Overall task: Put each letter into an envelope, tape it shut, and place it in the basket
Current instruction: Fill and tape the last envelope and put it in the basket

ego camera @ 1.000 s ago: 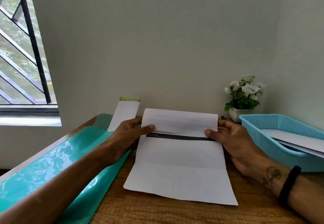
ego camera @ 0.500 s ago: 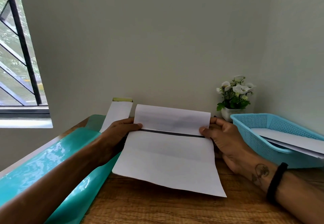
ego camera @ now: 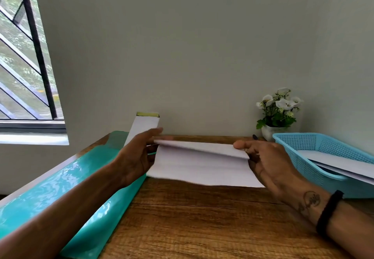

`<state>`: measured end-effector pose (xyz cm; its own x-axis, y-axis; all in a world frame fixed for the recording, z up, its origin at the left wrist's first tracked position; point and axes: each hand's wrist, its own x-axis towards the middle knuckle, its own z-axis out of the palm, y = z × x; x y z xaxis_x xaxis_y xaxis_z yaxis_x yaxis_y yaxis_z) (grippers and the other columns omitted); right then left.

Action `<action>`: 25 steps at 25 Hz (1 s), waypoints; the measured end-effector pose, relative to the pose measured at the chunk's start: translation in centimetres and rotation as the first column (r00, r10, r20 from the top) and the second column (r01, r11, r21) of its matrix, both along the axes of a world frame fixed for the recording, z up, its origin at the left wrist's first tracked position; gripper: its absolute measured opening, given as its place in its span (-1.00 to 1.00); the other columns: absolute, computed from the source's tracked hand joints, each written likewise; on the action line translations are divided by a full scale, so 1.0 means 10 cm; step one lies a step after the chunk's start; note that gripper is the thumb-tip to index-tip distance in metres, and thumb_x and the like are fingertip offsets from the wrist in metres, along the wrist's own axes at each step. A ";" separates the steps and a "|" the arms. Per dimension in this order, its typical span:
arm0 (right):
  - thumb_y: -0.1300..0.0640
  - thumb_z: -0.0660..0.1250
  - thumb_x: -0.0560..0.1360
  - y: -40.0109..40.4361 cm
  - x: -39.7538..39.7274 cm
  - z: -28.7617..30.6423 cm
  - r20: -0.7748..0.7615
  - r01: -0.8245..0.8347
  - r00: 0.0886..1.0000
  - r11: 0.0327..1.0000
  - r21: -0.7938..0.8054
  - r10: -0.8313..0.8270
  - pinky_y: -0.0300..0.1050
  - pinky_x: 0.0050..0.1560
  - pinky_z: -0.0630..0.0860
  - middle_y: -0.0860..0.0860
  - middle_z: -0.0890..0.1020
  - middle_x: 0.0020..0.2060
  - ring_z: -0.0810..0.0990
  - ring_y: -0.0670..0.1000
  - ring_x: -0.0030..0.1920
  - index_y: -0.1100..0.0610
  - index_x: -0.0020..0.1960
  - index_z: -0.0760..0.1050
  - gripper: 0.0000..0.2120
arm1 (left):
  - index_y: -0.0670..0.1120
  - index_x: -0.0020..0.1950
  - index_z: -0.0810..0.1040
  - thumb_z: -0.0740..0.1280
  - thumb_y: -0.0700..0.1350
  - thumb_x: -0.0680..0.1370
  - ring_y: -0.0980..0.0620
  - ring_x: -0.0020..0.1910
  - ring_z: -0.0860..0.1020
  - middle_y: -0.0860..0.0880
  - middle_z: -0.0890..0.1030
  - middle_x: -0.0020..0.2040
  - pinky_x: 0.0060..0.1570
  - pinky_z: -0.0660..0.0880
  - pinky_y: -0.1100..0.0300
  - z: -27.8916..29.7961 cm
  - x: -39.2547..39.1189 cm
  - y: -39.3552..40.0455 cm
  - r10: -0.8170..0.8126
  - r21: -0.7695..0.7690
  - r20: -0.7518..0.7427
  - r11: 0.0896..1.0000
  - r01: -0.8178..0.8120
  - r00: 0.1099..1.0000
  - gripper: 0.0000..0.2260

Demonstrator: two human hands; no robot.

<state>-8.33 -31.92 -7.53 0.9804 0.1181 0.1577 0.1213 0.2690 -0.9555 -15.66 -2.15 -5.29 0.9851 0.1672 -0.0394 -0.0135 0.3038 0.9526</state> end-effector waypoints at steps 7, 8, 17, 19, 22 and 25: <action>0.15 0.61 0.39 -0.04 -0.03 0.01 0.065 -0.123 0.989 0.981 -0.151 0.134 0.07 -0.03 0.71 0.03 0.80 0.01 0.78 0.07 0.04 -0.10 0.43 0.42 -0.31 | -0.06 0.27 0.69 0.52 -0.20 0.39 -0.23 0.27 0.63 -0.19 0.68 0.26 0.31 0.57 -0.16 -0.02 -0.04 0.02 -0.020 0.180 0.019 0.984 0.016 1.000 -0.57; 0.15 0.65 0.32 -0.02 -0.06 0.02 0.049 -0.153 0.985 0.969 -0.193 0.166 0.07 -0.02 0.70 0.04 0.80 0.03 0.78 0.07 0.05 -0.10 0.48 0.38 -0.19 | -0.03 0.27 0.69 0.52 -0.22 0.41 -0.24 0.26 0.63 -0.18 0.68 0.26 0.27 0.58 -0.17 -0.02 -0.04 0.02 -0.010 0.185 0.028 0.983 0.005 1.000 -0.57; 0.25 0.66 0.18 0.00 -0.15 0.01 0.012 -0.243 0.968 0.947 -0.211 0.251 -0.05 -0.19 0.72 0.11 0.80 -0.01 0.80 0.11 -0.03 0.16 0.17 0.63 -0.43 | 0.06 0.25 0.65 0.55 -0.16 0.37 -0.10 0.11 0.72 -0.06 0.71 0.14 -0.03 0.70 0.00 0.03 -0.05 0.01 0.073 0.058 0.123 0.995 -0.080 0.990 -0.55; 0.29 0.61 0.28 0.02 -0.13 0.00 0.027 -0.164 0.985 0.975 -0.151 0.170 -0.06 -0.14 0.73 0.14 0.79 0.00 0.79 0.12 -0.02 0.20 0.16 0.65 -0.55 | 0.00 0.20 0.59 0.54 -0.04 0.37 -0.13 0.02 0.75 -0.11 0.77 0.03 -0.08 0.71 0.00 0.03 -0.06 -0.06 0.023 0.037 0.043 0.999 -0.025 0.999 -0.59; 0.36 0.54 0.43 0.02 -0.11 -0.01 0.052 -0.066 0.996 0.987 -0.147 0.074 0.01 0.04 0.70 0.11 0.80 -0.03 0.79 0.11 -0.01 0.17 0.12 0.69 -0.72 | -0.01 0.30 0.52 0.41 0.26 0.46 -0.20 0.14 0.71 -0.19 0.72 0.18 0.05 0.68 -0.05 -0.01 -0.03 -0.09 -0.018 0.092 -0.068 0.995 0.025 0.998 -0.48; 0.36 0.51 0.48 0.02 -0.12 -0.02 0.146 0.018 0.989 0.975 -0.221 0.015 0.10 0.20 0.64 0.03 0.81 -0.05 0.77 0.08 0.05 0.07 -0.01 0.76 -0.78 | -0.12 0.31 0.58 0.26 0.38 0.54 -0.23 0.16 0.69 -0.26 0.69 0.22 -0.04 0.72 -0.04 0.01 -0.04 -0.05 -0.103 -0.011 -0.090 0.995 0.103 0.991 -0.37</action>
<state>-9.52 -31.69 -7.75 0.9489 0.1648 0.2692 0.2640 0.0530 -0.9631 -16.05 -2.63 -5.16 0.9894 0.0647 -0.1298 0.1042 0.3054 0.9465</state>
